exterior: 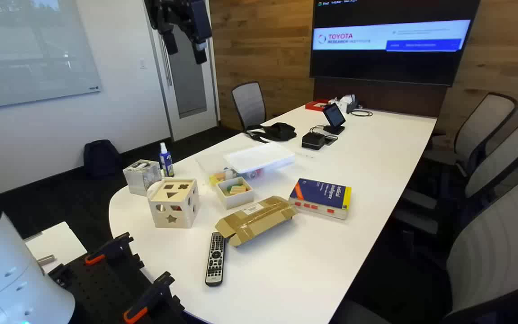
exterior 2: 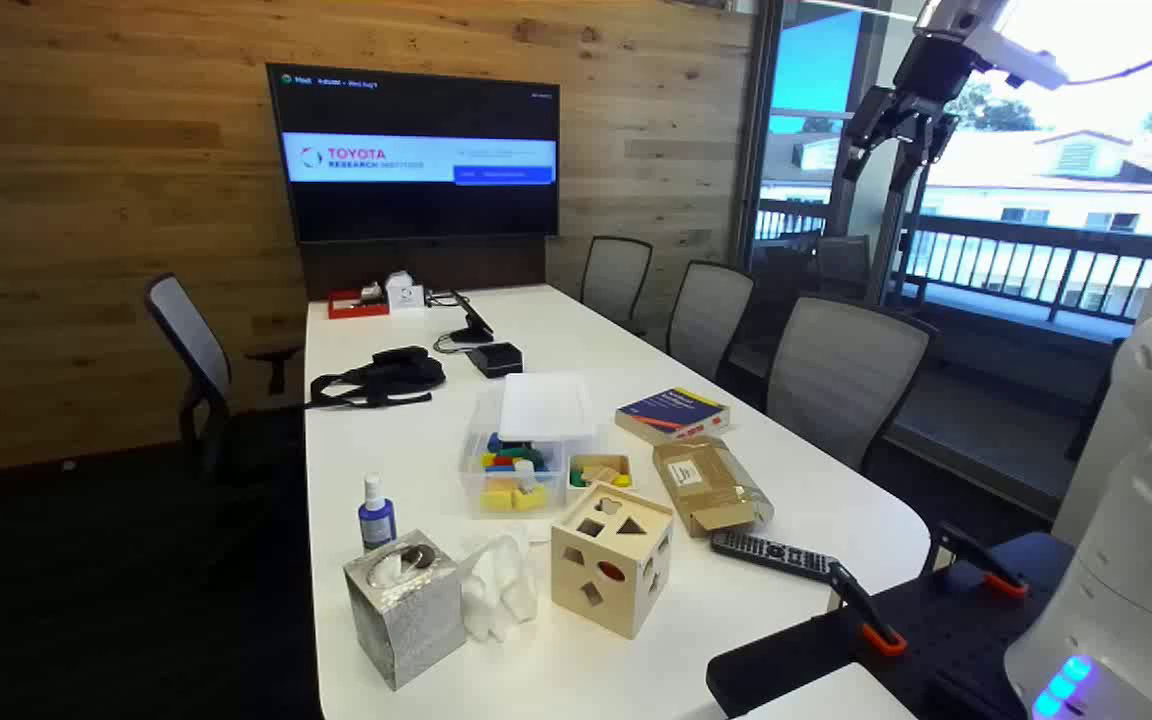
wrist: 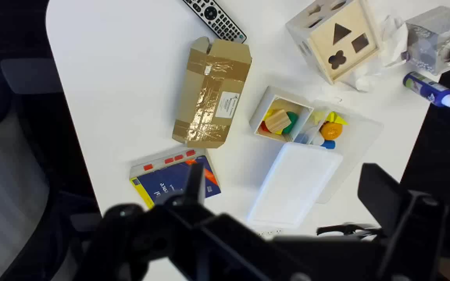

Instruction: Close the storage box

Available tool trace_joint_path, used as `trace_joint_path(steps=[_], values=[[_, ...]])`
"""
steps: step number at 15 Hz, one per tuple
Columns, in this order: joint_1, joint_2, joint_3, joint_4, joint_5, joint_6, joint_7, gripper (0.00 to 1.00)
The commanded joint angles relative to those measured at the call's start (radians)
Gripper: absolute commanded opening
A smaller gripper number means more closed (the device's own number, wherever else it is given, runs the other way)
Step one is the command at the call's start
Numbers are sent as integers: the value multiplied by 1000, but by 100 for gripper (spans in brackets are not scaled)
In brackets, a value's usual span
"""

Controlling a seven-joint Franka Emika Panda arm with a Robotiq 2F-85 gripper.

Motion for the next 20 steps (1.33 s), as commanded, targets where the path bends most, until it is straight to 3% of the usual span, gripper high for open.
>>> trace_joint_path(steps=[1, 4, 9, 14, 20], values=[[-19, 4, 13, 2, 12, -3, -11, 100], [3, 84, 39, 38, 6, 50, -11, 100], [60, 344, 167, 136, -44, 241, -12, 100], [85, 663, 289, 310, -223, 338, -24, 100], [153, 1048, 331, 568, -449, 439, -32, 100]])
